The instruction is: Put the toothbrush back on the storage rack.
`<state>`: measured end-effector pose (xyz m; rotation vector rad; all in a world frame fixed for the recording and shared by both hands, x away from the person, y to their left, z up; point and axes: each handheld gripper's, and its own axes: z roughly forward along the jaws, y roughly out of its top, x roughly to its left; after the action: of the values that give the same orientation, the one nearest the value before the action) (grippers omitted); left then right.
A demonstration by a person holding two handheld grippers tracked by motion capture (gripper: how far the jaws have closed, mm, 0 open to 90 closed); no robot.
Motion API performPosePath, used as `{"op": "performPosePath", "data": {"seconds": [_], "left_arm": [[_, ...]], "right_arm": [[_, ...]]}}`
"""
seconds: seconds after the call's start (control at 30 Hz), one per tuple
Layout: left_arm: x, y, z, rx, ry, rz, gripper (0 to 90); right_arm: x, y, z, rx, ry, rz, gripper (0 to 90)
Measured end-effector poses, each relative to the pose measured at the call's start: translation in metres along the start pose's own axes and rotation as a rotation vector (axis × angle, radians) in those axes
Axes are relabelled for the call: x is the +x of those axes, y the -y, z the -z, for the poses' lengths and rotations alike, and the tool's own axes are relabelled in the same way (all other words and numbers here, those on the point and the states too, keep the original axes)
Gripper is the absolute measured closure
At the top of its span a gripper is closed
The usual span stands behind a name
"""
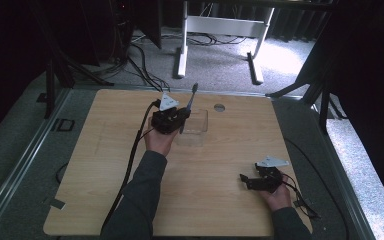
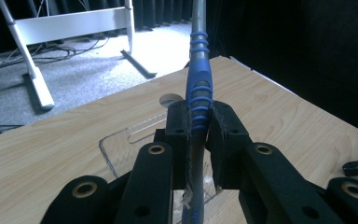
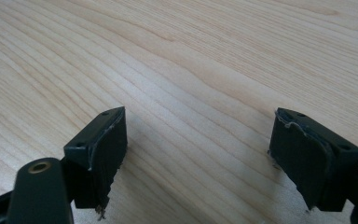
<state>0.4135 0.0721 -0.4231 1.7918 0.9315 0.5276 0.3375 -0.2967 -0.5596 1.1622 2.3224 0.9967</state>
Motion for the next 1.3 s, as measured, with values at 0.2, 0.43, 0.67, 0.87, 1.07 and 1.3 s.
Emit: {"op": "performPosePath", "data": {"seconds": [0.2,0.43,0.67,0.87,1.07,1.3], "left_arm": [[0.001,0.002,-0.004,-0.007,0.000,-0.008,79.2],[0.000,0.002,-0.008,-0.040,0.001,-0.015,79.2],[0.002,0.003,-0.011,-0.049,-0.022,-0.020,79.2],[0.005,0.004,-0.013,-0.061,-0.030,-0.014,79.2],[0.008,0.004,-0.015,-0.070,-0.042,-0.018,79.2],[0.011,0.004,-0.016,-0.073,-0.059,-0.023,79.2]], "right_arm": [[0.000,0.000,0.000,0.000,0.001,0.001,18.7],[0.000,0.000,0.000,0.000,0.001,0.000,18.7],[0.000,0.000,0.000,0.000,0.000,-0.001,18.7],[0.000,0.000,0.000,0.000,0.000,-0.001,18.7],[0.000,0.000,0.000,0.000,0.000,-0.001,18.7],[0.000,0.000,0.000,0.000,0.000,-0.001,18.7]]}}
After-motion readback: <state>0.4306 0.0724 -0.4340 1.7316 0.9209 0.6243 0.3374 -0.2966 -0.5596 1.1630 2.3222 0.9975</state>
